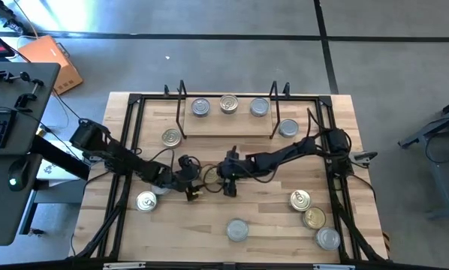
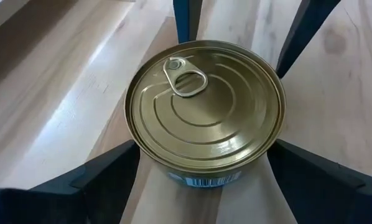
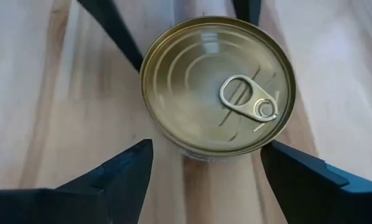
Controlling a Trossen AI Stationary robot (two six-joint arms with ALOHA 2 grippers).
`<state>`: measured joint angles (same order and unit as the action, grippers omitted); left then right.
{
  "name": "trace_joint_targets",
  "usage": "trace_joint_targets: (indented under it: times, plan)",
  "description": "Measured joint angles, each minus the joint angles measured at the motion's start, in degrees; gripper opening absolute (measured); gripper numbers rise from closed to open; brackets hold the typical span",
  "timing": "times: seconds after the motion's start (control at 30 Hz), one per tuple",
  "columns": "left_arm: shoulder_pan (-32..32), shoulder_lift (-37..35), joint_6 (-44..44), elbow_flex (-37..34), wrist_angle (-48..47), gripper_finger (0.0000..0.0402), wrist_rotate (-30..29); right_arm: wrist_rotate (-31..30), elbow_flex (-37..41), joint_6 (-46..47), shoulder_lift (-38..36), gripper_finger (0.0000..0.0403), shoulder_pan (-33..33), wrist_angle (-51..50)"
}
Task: Stack canned seafood by type on shelf
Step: Put the top right green and blue tuna can on the shelf
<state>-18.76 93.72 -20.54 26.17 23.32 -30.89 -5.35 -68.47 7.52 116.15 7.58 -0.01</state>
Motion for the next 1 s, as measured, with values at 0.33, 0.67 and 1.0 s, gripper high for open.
trace_joint_targets:
  times: [0.33,0.67,1.0]
  plan:
    - [-0.3,-4.9,4.6,0.0,-10.0,0.0345,0.5,-0.2,0.0,4.6,0.2,0.0289,3.9,0.3]
    - [1.7,-4.8,5.3,0.0,-7.2,0.0345,6.5,-2.8,0.0,6.3,0.2,0.0288,3.8,1.5]
    - [1.8,-6.3,4.1,0.2,-11.8,0.0345,6.9,-2.8,-0.1,7.7,0.2,0.0288,3.8,1.6]
